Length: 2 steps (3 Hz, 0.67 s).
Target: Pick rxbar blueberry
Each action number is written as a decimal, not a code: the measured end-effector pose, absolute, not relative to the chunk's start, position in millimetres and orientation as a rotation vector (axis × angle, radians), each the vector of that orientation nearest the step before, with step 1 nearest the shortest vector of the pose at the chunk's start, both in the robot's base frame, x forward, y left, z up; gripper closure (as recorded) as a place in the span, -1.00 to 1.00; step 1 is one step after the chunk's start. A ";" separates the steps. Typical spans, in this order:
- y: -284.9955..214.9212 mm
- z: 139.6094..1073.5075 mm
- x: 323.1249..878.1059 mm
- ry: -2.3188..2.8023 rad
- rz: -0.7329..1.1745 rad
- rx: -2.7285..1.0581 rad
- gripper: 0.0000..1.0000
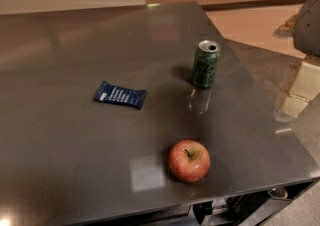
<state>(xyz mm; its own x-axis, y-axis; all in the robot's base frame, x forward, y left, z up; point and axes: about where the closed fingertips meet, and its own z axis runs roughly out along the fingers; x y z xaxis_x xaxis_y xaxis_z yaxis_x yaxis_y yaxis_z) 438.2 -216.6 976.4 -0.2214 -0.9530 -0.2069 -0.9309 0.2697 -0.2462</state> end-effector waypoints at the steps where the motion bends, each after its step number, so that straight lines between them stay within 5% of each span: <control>1: -216.6 976.4 438.2 2.231 -0.099 -1.724 -1.00; 2: -210.1 978.5 448.1 2.227 -0.082 -1.736 -1.00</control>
Offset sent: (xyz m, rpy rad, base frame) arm 0.0210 0.0129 -0.0001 0.0122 0.0481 0.0236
